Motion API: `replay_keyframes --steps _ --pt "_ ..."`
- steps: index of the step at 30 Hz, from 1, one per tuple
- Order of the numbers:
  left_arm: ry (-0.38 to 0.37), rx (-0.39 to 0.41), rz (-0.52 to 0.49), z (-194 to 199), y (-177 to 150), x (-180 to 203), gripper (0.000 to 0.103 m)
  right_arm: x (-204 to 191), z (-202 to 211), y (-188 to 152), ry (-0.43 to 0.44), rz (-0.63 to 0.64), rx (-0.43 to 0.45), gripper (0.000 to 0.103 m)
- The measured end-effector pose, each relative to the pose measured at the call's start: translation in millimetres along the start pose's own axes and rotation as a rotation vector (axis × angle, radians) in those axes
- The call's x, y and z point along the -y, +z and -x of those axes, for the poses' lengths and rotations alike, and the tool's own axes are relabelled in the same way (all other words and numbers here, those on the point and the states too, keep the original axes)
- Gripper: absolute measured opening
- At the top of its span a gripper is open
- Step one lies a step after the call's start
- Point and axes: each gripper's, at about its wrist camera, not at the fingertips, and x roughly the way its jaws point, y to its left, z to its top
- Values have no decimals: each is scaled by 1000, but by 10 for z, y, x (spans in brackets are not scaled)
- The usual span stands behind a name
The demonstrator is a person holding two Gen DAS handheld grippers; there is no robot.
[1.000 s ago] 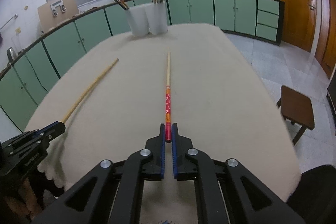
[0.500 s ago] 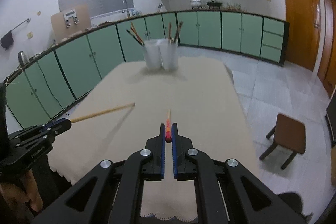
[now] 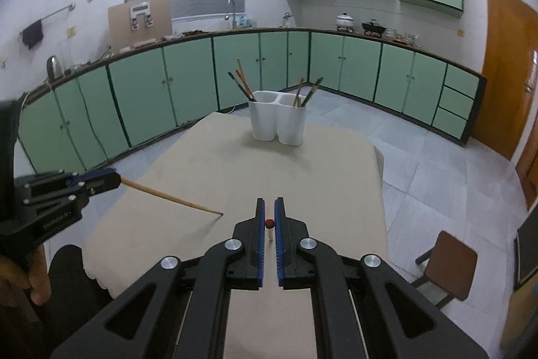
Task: Organize utensils
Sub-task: 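Lift both chopsticks and carry them toward the white holder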
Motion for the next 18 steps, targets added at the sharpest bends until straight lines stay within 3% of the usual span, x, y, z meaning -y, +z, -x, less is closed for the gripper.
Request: replay_keyframes --steps 18 --pt "-71 -41 -3 -44 491 -120 6 -58 -202 405 30 105 -40 5"
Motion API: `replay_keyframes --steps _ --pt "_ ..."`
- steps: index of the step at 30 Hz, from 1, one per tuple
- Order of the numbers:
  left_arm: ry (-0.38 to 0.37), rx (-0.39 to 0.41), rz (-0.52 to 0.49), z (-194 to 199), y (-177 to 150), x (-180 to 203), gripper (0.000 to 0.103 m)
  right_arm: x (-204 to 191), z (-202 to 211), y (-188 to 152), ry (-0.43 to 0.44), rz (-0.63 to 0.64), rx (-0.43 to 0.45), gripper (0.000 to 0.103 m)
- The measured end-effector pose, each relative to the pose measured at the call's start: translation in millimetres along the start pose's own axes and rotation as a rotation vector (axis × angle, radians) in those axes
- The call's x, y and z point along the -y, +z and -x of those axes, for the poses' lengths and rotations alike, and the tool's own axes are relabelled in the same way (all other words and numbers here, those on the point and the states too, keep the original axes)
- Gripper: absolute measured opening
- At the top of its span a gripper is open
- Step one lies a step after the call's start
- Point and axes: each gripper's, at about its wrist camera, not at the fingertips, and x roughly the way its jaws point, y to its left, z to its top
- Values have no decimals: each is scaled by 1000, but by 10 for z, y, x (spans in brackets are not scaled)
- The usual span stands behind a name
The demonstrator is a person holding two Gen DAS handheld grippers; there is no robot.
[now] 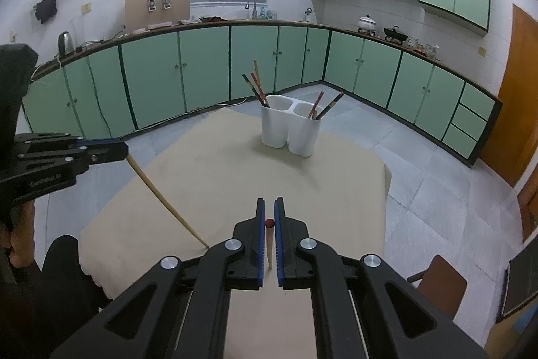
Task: Organize utensils
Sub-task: 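Lift both chopsticks and carry them toward the white holder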
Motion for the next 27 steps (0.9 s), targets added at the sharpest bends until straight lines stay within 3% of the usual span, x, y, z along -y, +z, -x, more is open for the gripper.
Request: replay_keyframes --steps 14,27 --pt "-20 0 -48 10 350 43 6 132 -56 239 37 -6 -46 5" --pt "-46 16 -70 98 985 18 6 363 -5 851 66 -27 -55 5"
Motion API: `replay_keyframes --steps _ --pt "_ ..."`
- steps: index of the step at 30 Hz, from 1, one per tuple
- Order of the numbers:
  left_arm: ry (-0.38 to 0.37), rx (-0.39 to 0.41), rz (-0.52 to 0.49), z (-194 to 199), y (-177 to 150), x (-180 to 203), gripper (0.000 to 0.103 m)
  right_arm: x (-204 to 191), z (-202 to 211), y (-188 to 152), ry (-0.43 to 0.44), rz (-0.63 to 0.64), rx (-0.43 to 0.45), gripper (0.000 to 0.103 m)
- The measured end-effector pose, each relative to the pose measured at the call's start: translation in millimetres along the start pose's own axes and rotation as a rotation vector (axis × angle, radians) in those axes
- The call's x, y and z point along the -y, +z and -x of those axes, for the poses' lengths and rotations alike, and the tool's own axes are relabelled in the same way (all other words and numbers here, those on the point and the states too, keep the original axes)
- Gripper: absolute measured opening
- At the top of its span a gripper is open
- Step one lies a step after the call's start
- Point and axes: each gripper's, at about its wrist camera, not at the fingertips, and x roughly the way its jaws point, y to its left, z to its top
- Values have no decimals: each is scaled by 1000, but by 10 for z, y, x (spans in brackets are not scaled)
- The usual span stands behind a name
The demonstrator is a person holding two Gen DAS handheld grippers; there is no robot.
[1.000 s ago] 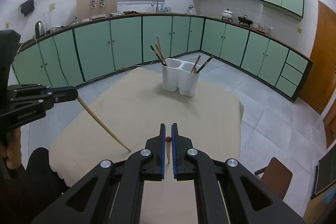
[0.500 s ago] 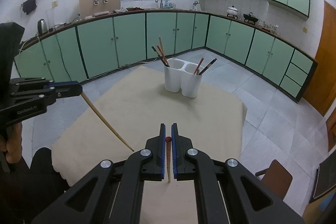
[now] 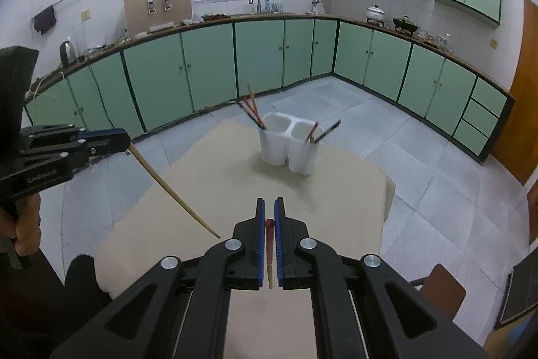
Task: Organize utensils
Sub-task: 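Lift both chopsticks and carry them toward the white holder, then lower both chopsticks into the white holder and open both tools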
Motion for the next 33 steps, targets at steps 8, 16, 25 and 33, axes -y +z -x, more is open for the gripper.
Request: replay_keyframes --steps 8,16,25,33 --pt "44 46 -11 -37 589 -126 6 205 -38 707 10 -34 32 5" --pt "72 78 29 -310 1220 -301 6 484 -264 1460 9 -104 65 5" --pt "101 137 50 -794 1762 -340 6 769 -729 2103 -18 -182 128 5" --pt "128 177 66 -1367 1910 -448 6 1089 -1379 2214 -60 -241 135 5"
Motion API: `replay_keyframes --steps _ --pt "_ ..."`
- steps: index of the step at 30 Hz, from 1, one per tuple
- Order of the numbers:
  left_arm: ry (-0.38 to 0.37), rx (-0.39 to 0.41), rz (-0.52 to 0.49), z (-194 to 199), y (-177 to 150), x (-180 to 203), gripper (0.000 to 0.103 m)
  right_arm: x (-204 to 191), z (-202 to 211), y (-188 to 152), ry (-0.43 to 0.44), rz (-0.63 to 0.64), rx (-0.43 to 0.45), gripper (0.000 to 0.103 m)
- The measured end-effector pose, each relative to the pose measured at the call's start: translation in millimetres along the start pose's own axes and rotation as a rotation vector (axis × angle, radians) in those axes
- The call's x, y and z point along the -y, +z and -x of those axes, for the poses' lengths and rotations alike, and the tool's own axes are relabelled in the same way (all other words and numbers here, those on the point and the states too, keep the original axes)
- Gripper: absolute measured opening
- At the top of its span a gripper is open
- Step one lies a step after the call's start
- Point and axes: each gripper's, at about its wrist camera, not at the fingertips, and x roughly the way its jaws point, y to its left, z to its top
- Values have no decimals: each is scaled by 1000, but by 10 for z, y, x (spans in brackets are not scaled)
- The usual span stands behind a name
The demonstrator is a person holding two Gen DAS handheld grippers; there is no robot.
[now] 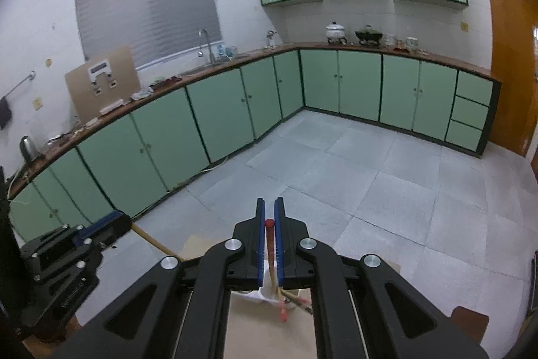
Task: Organize utensils
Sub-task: 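Lower both chopsticks into the white holder and open both tools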
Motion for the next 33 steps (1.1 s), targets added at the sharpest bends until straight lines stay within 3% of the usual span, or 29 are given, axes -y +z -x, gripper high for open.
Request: replay_keyframes --steps 8,16,20,25,33 --pt "10 -26 62 -727 -312 -171 6 248 -617 -296 -16 -45 -59 5" --pt "29 -92 73 -1051 -599 -295 8 409 -907 -563 -5 -83 -117 6" --pt "48 -95 59 -1015 -630 -324 34 436 -945 -688 1 -92 -145 8" --pt "55 -74 50 -875 -573 -344 38 449 -864 -655 3 -89 -134 9" --pt "83 -61 76 -636 -607 -426 65 441 -549 -628 6 -87 -83 10"
